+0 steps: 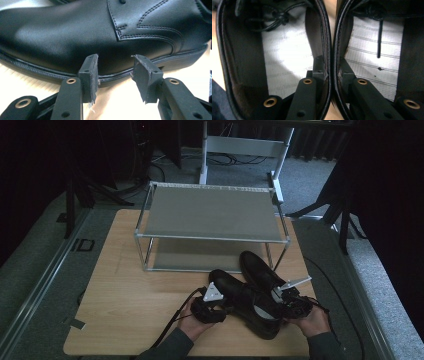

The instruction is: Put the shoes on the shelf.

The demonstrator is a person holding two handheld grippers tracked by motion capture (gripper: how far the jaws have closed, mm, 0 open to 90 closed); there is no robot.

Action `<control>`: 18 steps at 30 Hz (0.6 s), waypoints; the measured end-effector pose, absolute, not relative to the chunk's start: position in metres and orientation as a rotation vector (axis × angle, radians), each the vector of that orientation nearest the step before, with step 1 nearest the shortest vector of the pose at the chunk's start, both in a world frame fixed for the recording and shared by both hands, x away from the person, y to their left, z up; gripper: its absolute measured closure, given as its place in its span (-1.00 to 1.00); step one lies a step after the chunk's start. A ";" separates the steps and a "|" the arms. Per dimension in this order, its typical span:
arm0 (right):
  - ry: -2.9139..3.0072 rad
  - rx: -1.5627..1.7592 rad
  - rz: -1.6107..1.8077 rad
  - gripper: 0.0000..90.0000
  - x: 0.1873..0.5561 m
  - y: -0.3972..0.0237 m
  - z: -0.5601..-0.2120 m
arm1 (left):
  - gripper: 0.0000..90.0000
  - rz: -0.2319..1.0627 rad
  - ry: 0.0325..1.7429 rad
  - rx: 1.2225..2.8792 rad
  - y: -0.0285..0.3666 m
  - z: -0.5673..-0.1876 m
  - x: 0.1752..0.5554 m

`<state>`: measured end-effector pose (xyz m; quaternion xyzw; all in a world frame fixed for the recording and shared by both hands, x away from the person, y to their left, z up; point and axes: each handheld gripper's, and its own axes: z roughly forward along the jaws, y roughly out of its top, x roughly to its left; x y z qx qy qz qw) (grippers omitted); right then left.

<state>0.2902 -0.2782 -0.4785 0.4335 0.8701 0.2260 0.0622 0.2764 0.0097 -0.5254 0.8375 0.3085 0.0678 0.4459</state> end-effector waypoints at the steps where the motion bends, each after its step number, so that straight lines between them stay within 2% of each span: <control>1: 2.629 1.310 0.686 0.79 0.290 -0.278 -0.478 | 0.22 0.172 0.757 2.078 0.011 -0.524 0.276; 18: 2.530 1.345 0.798 0.79 0.309 -0.256 -0.476 | 0.21 0.270 0.812 2.094 0.033 -0.513 0.285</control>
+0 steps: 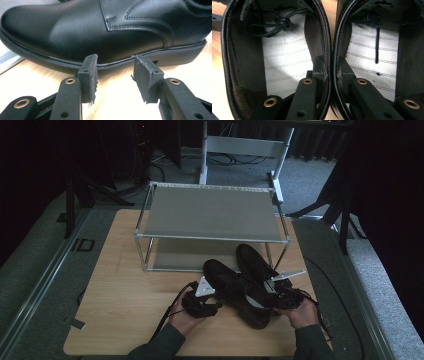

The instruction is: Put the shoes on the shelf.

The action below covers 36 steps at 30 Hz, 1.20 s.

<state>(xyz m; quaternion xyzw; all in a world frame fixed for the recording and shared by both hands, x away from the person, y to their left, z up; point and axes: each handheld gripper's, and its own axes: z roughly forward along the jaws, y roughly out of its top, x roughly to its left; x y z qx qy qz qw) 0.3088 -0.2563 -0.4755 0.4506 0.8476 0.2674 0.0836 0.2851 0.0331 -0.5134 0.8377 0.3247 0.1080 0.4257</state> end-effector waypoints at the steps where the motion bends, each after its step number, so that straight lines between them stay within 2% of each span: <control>1: 2.531 1.341 0.804 0.79 0.310 -0.255 -0.475 | 0.21 0.272 0.821 2.086 0.034 -0.514 0.285; 36: 2.457 1.399 0.937 0.78 0.342 -0.220 -0.469 | 0.20 0.331 0.949 2.039 0.051 -0.519 0.303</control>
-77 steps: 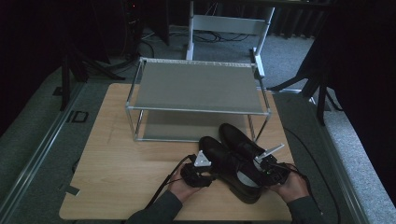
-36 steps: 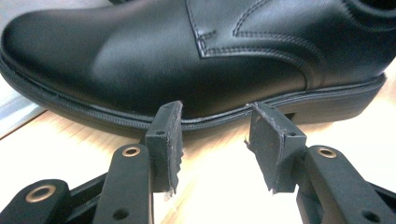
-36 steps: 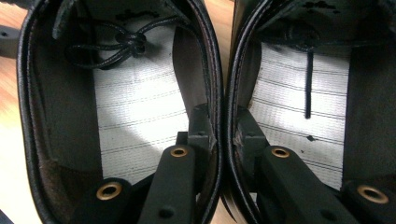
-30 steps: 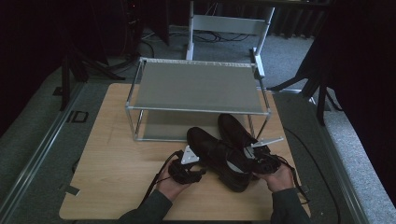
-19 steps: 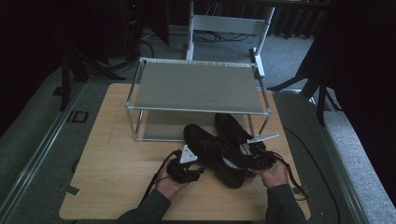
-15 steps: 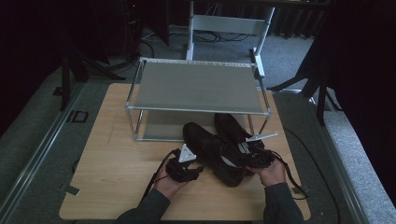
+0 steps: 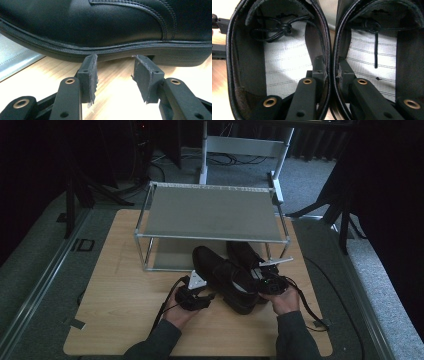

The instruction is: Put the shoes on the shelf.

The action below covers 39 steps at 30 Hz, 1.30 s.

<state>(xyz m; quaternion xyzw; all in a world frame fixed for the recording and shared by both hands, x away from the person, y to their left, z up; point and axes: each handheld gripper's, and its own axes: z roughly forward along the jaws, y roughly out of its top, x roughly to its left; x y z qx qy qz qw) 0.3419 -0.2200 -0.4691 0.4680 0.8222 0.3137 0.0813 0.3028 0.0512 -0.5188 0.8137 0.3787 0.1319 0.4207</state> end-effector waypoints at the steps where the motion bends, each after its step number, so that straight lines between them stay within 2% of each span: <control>1: 2.451 1.408 0.947 0.78 0.346 -0.218 -0.469 | 0.20 0.333 0.954 2.035 0.052 -0.519 0.304; 39: 2.295 1.474 0.958 0.78 0.376 -0.184 -0.470 | 0.21 0.427 1.070 2.005 0.054 -0.521 0.328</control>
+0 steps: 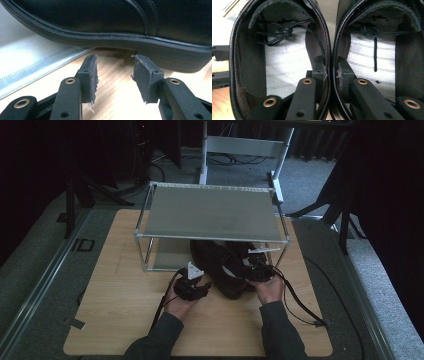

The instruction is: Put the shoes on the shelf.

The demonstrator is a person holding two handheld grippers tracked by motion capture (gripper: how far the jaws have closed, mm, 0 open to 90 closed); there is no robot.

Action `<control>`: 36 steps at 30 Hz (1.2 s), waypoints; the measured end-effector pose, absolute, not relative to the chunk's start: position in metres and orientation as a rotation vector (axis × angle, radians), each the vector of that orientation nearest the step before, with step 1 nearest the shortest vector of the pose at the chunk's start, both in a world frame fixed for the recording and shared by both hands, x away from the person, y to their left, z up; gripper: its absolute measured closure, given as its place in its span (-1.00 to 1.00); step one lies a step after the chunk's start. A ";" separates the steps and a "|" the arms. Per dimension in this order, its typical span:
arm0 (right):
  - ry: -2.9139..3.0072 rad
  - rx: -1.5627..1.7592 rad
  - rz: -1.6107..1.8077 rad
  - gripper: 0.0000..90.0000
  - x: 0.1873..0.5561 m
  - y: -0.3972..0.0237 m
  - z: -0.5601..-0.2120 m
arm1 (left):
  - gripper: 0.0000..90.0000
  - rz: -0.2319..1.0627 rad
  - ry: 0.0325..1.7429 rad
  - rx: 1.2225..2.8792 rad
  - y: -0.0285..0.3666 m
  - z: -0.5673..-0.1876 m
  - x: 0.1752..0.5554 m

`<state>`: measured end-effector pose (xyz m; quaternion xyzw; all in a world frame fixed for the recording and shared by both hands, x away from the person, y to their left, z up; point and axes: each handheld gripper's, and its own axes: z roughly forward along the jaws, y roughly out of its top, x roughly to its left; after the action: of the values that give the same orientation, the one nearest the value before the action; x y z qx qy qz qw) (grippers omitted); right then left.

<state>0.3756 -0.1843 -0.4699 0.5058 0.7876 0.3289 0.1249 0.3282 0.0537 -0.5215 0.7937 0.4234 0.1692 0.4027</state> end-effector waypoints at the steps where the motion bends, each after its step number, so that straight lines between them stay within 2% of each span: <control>1: 2.295 1.474 0.958 0.78 0.376 -0.184 -0.470 | 0.22 0.427 1.070 2.005 0.054 -0.521 0.328; 19: 2.185 1.538 0.980 0.77 0.384 -0.177 -0.475 | 0.27 0.450 1.077 2.001 0.036 -0.517 0.339; 29: 2.131 1.525 0.975 0.77 0.384 -0.172 -0.478 | 0.36 0.471 1.101 2.040 0.027 -0.516 0.353; 36: 2.045 1.481 0.957 0.77 0.386 -0.160 -0.480 | 0.53 0.508 1.137 2.012 0.025 -0.517 0.364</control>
<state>0.3857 -0.1601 -0.4800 0.5352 0.7389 0.3459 0.2190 0.3640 0.0247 -0.5173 0.7871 0.4450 0.1988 0.3780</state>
